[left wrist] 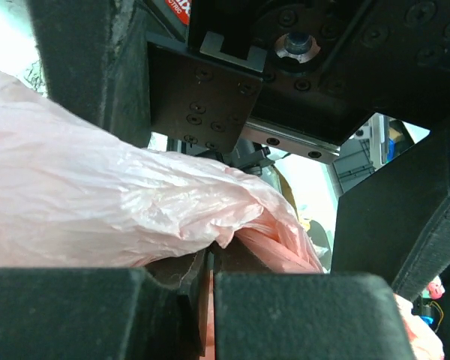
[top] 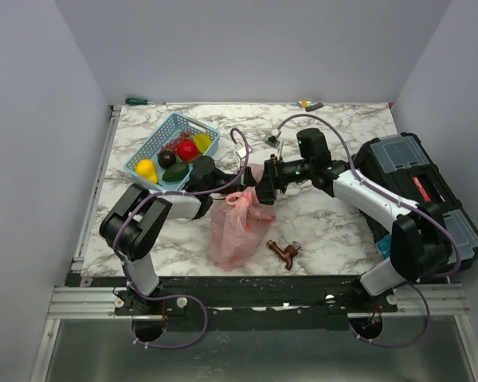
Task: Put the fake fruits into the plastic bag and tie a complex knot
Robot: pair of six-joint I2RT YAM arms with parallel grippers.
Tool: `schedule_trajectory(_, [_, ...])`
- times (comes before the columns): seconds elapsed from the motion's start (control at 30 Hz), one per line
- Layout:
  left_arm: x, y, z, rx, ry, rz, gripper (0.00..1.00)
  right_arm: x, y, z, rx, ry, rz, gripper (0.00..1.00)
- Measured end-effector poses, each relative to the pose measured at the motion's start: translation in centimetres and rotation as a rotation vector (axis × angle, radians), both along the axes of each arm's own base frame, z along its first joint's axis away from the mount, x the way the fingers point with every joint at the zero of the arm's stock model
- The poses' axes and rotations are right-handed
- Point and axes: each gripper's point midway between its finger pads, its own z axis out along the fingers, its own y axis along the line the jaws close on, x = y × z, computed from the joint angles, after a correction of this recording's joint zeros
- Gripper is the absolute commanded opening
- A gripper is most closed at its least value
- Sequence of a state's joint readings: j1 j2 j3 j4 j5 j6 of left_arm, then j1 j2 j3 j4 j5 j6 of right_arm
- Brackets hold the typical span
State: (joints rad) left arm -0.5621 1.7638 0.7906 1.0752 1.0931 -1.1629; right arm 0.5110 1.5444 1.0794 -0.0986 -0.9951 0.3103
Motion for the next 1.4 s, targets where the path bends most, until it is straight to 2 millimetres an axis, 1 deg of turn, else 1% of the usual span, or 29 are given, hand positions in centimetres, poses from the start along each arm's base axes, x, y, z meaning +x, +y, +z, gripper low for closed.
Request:
schedule_trajectory(0.17, [0.5, 0.3, 0.1, -0.003, 0.000, 0.016, 0.00, 0.1, -1.5, 0.1, -0.065, -0.055, -0.010, 1.00])
schedule_trajectory(0.27, [0.6, 0.4, 0.1, -0.004, -0.001, 0.018, 0.00, 0.3, -2.6, 1.0, -0.089, -0.094, -0.024, 1.00])
schedule_trajectory(0.43, [0.6, 0.4, 0.1, -0.004, -0.001, 0.019, 0.00, 1.2, -4.1, 2.4, -0.112, -0.142, -0.057, 0.99])
schedule_trajectory(0.5, [0.6, 0.4, 0.1, -0.004, -0.001, 0.019, 0.00, 1.7, -4.8, 2.6, -0.122, -0.144, -0.077, 0.92])
schedule_trajectory(0.53, [0.6, 0.4, 0.1, -0.004, -0.001, 0.019, 0.00, 1.9, -5.2, 2.7, -0.127, -0.140, -0.088, 0.86])
schedule_trajectory(0.6, [0.6, 0.4, 0.1, -0.004, -0.001, 0.019, 0.00, 2.5, -6.4, 2.7, -0.140, -0.136, -0.116, 0.71])
schedule_trajectory(0.67, [0.6, 0.4, 0.1, -0.004, -0.001, 0.019, 0.00, 3.0, -7.8, 2.6, -0.155, -0.128, -0.148, 0.59])
schedule_trajectory(0.73, [0.6, 0.4, 0.1, -0.004, -0.001, 0.019, 0.00, 3.1, -9.0, 2.6, -0.163, -0.123, -0.176, 0.48])
schedule_trajectory(0.77, [0.6, 0.4, 0.1, -0.004, -0.002, 0.019, 0.00, 2.9, -9.5, 2.5, -0.165, -0.121, -0.185, 0.43])
schedule_trajectory(0.8, [0.6, 0.4, 0.1, -0.005, -0.004, 0.019, 0.00, 2.5, -9.7, 2.3, -0.164, -0.121, -0.185, 0.41])
schedule_trajectory(0.93, [0.6, 0.4, 0.3, -0.011, -0.013, 0.019, 0.00, 0.1, -9.8, 1.3, -0.143, -0.064, -0.158, 0.40])
schedule_trajectory(1.03, [0.6, 0.4, 0.3, -0.011, -0.013, 0.019, 0.00, -0.5, -9.5, 0.6, -0.124, -0.006, -0.143, 0.40])
schedule_trajectory(1.3, [0.4, 0.2, 0.3, -0.011, -0.013, 0.012, 0.00, 0.6, -7.5, 0.6, -0.047, 0.031, -0.125, 0.40])
schedule_trajectory(1.4, [0.1, 0.1, 0.3, -0.012, -0.014, 0.005, 0.00, 0.5, -6.7, 0.6, -0.026, 0.037, -0.107, 0.40])
